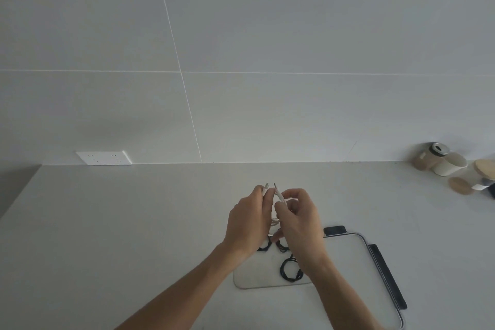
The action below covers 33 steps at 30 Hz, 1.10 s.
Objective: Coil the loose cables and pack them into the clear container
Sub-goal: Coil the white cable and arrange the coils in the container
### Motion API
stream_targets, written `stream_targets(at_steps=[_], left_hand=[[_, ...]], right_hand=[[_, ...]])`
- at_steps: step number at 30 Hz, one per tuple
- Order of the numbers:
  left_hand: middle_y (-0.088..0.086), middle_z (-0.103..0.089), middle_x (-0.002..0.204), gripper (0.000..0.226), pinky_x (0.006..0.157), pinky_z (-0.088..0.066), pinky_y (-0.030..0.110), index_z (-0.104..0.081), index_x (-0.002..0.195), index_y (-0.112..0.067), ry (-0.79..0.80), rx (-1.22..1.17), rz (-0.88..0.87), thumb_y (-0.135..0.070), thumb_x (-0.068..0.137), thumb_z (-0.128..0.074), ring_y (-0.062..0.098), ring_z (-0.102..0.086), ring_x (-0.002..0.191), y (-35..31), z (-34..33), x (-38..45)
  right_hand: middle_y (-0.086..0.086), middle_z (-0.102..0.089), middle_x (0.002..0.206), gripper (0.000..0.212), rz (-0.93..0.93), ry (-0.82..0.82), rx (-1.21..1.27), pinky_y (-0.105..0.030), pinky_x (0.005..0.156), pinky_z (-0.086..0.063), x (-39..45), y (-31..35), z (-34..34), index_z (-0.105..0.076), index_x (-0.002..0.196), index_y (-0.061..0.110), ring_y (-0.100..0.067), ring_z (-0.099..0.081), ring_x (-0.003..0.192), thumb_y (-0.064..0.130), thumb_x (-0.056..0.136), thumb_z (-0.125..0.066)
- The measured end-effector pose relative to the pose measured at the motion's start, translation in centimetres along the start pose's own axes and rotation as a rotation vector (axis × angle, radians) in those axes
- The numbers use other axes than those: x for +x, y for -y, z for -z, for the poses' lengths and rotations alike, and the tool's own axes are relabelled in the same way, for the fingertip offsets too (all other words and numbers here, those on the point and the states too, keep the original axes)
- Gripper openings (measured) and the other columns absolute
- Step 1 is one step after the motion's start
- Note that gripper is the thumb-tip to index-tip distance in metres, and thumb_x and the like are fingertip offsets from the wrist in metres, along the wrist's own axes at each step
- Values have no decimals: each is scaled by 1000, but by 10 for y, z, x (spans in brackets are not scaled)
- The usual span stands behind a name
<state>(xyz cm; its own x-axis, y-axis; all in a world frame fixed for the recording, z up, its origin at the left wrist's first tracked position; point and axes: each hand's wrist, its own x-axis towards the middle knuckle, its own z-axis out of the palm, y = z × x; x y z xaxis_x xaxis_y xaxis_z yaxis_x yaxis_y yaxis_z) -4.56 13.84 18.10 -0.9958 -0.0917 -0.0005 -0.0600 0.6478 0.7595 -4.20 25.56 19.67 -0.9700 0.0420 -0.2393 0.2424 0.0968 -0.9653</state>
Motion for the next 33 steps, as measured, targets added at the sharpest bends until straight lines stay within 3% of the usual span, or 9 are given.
stream_targets(at_steps=[3, 6, 9, 14, 18, 21, 24, 29, 33], left_hand=[[-6, -53, 59, 37, 54, -37, 32, -48, 82, -24, 3, -32, 33, -45, 107, -31, 14, -53, 55, 1, -4, -1], [-4, -57, 62, 38, 55, -40, 31, -55, 85, -22, -11, -94, 81, -45, 107, -33, 14, -55, 56, 6, -7, 1], [-3, -53, 60, 39, 51, -34, 29, -50, 80, -20, -46, -122, 95, -43, 107, -35, 12, -47, 52, 9, -7, 0], [-4, -48, 57, 38, 52, -35, 32, -49, 82, -17, -28, -181, 5, -42, 107, -35, 11, -40, 48, 10, -5, -3], [-7, -45, 54, 36, 50, -32, 31, -49, 84, -20, 61, -145, -120, -44, 107, -35, 11, -38, 46, 10, -2, -1], [-7, -47, 54, 34, 51, -30, 26, -50, 85, -23, 76, -57, -151, -45, 107, -35, 12, -41, 46, 12, 0, 4], [-6, -46, 54, 38, 50, -30, 27, -50, 81, -19, 11, -80, -83, -44, 106, -37, 13, -39, 46, 12, 1, 9], [0, -43, 54, 37, 49, -30, 30, -42, 77, -20, -74, -158, -60, -41, 107, -37, 13, -35, 47, 8, 4, 10], [-1, -51, 57, 36, 48, -29, 24, -48, 78, -21, 59, -83, -71, -42, 107, -39, 11, -38, 45, 13, 7, 14]], right_hand=[[-1, -63, 67, 9, 54, -72, -30, -35, 46, -55, 2, -2, -2, -69, 102, 20, -27, -67, 50, 21, 102, -60], [1, -73, 78, 13, 81, -114, 43, -30, 48, -53, 1, -4, -2, -75, 95, 16, -23, -61, 49, 20, 101, -63], [-1, -74, 83, 13, -16, -148, 265, -38, 53, -55, 2, -5, 0, -76, 95, 12, -19, -53, 46, 20, 99, -67], [-10, -62, 75, 17, -174, -210, 414, -30, 52, -50, 11, -13, 15, -74, 89, 12, -14, -44, 47, 15, 101, -63], [-5, -56, 69, 14, -228, -101, 322, -26, 47, -44, 23, -19, 24, -71, 109, 1, -11, -38, 46, 8, 100, -62], [-3, -44, 63, 20, -245, 105, 196, -26, 48, -42, 27, -17, 31, -80, 97, 3, -12, -37, 49, 9, 99, -61], [-5, -49, 69, 21, -254, 303, 247, -25, 47, -40, 26, -15, 33, -79, 102, 0, -13, -37, 53, 10, 100, -61], [-4, -52, 81, 21, -285, 375, 389, -22, 45, -36, 28, -19, 31, -70, 109, -7, -11, -36, 54, 7, 102, -56], [-3, -55, 75, 22, -236, 439, 403, -23, 46, -39, 24, -17, 29, -73, 104, 0, -11, -38, 54, 4, 102, -52]])
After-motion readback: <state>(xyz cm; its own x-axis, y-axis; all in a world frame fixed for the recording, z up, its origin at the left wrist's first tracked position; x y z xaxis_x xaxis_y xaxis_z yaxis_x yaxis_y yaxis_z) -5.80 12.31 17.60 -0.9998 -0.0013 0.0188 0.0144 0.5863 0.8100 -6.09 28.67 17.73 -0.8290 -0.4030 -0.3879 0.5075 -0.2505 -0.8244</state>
